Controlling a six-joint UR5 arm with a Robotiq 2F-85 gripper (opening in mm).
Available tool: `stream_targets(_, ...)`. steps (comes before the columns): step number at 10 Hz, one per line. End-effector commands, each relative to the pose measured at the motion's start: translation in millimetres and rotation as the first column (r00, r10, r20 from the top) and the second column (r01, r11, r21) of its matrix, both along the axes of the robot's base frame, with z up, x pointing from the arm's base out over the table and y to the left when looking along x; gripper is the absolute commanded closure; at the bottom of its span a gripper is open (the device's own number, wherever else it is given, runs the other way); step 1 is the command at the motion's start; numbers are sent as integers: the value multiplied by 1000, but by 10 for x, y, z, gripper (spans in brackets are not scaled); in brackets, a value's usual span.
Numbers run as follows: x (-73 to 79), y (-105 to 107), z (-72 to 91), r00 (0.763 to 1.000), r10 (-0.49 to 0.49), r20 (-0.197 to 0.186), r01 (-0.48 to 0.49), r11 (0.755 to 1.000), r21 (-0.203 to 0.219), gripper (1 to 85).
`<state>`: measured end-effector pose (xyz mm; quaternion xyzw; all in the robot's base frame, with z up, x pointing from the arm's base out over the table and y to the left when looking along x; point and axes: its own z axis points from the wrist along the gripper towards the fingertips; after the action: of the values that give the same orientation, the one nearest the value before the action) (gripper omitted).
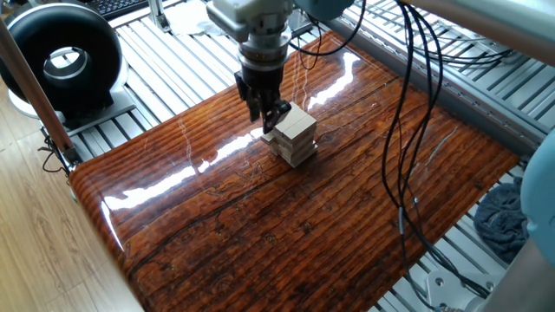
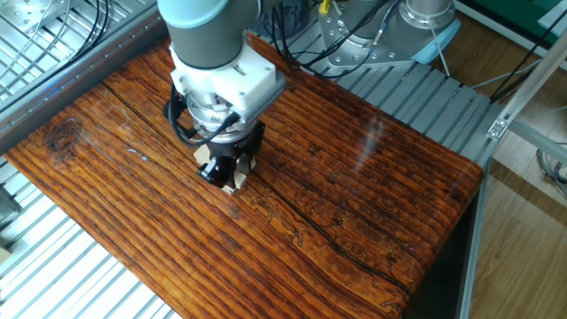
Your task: Play Jenga
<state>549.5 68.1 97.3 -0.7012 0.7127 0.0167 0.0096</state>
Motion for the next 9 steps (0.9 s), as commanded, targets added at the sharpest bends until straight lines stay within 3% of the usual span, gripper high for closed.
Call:
stream_targets(1, -55, 97, -112, 1000, -29, -3, 29, 1000, -7, 447)
stream_targets(3, -58, 124, -142, 1000, -26, 4, 26, 1000, -14, 447)
stream_targets(6, -50, 7, -131, 999, 44, 12, -43, 997, -72, 447)
stream_targets(9, -17, -44, -145, 996, 89, 20, -87, 991, -99, 447)
